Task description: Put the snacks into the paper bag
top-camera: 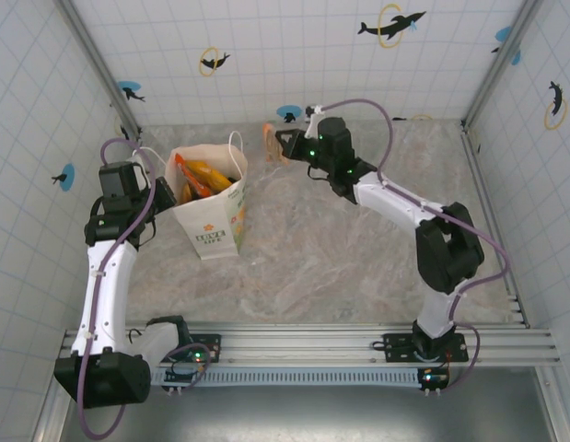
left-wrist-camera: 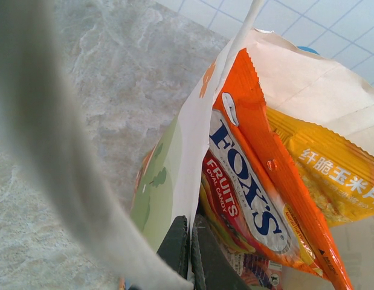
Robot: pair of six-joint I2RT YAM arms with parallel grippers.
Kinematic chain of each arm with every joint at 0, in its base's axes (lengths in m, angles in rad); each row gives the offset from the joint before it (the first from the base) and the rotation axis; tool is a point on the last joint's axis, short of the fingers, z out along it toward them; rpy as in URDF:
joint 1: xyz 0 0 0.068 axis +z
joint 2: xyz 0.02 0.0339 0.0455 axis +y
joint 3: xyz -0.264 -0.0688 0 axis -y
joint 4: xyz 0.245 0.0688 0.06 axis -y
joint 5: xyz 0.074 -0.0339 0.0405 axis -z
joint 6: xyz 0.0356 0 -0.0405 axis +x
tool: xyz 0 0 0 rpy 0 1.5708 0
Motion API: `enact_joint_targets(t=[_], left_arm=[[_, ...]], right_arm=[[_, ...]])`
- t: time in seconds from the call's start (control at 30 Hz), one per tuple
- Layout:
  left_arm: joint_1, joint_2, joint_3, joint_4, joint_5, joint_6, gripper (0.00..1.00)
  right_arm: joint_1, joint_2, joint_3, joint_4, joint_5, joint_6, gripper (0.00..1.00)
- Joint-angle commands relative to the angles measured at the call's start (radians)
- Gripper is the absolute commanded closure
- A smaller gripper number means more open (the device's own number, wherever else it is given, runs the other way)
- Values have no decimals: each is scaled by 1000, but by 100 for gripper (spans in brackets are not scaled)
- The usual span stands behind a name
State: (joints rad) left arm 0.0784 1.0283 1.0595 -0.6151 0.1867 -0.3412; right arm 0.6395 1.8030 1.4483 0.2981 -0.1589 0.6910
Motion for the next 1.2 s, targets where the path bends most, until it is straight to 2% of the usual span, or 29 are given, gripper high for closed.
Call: enact_joint_targets(t=[0.0,0.27,0.57,0.8,1.17], left_arm=[[-5,-12,1,-5,-4,-3,93],[-5,-12,7,-6,5,-4,93],[-4,-16,4,-2,9,-5,93],[-5,-15,4,-3,4,-4,93],[-5,-17,6,2,4,-10,93]], right_arm=[[50,-80,82,-60,103,-135,100],[219,-102,244,-107,196,-319,100],[352,13,435,-132,215,-432,100],[366,157,581,-207,120,-348,100],[393,266,610,-204,30,-225,100]])
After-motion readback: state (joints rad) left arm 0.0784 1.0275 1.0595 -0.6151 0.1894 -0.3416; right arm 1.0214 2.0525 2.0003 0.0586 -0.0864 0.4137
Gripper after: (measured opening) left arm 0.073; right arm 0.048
